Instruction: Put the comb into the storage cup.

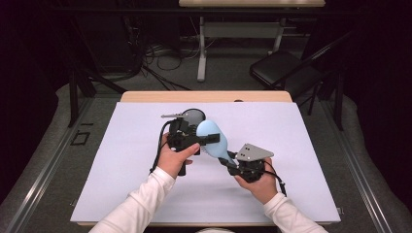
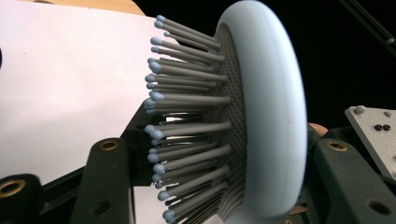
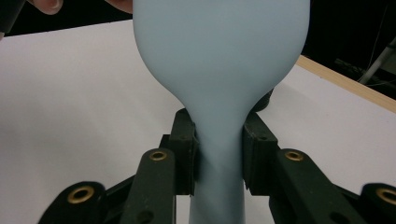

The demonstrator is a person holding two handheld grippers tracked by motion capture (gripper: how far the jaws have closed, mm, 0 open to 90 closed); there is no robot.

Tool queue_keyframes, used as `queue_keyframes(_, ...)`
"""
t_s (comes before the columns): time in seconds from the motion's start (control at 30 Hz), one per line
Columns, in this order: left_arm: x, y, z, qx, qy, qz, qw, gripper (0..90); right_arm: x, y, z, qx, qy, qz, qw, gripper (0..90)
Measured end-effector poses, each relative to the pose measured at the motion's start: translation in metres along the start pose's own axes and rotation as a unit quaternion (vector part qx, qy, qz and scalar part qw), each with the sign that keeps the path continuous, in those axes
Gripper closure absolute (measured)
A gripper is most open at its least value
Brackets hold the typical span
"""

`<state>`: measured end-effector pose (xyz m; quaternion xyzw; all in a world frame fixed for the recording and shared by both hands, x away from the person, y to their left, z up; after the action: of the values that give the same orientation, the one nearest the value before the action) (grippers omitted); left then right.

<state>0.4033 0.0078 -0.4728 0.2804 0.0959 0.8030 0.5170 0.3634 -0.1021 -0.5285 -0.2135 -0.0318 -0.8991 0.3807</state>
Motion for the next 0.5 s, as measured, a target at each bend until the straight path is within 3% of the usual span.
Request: queue_keyframes(0.5,0.0003,-0.0019,-0.0022,0.019,-0.009,0.003,0.9998,46.7,-0.0025,-0.0008,-0.0021,-0.007,-0.006,0.005,0.9999,69.5)
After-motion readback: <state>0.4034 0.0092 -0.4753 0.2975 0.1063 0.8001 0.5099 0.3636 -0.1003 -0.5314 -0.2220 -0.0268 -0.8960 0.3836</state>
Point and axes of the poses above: each handheld gripper's, and its own axes: x roughly backward along the jaws, z roughly out of its top, y roughly to its right, the point moved 8 cm from there along -x, roughly forward along the jaws, and after that the axes turned 12 degrees about -x, right-handed, at the moved point
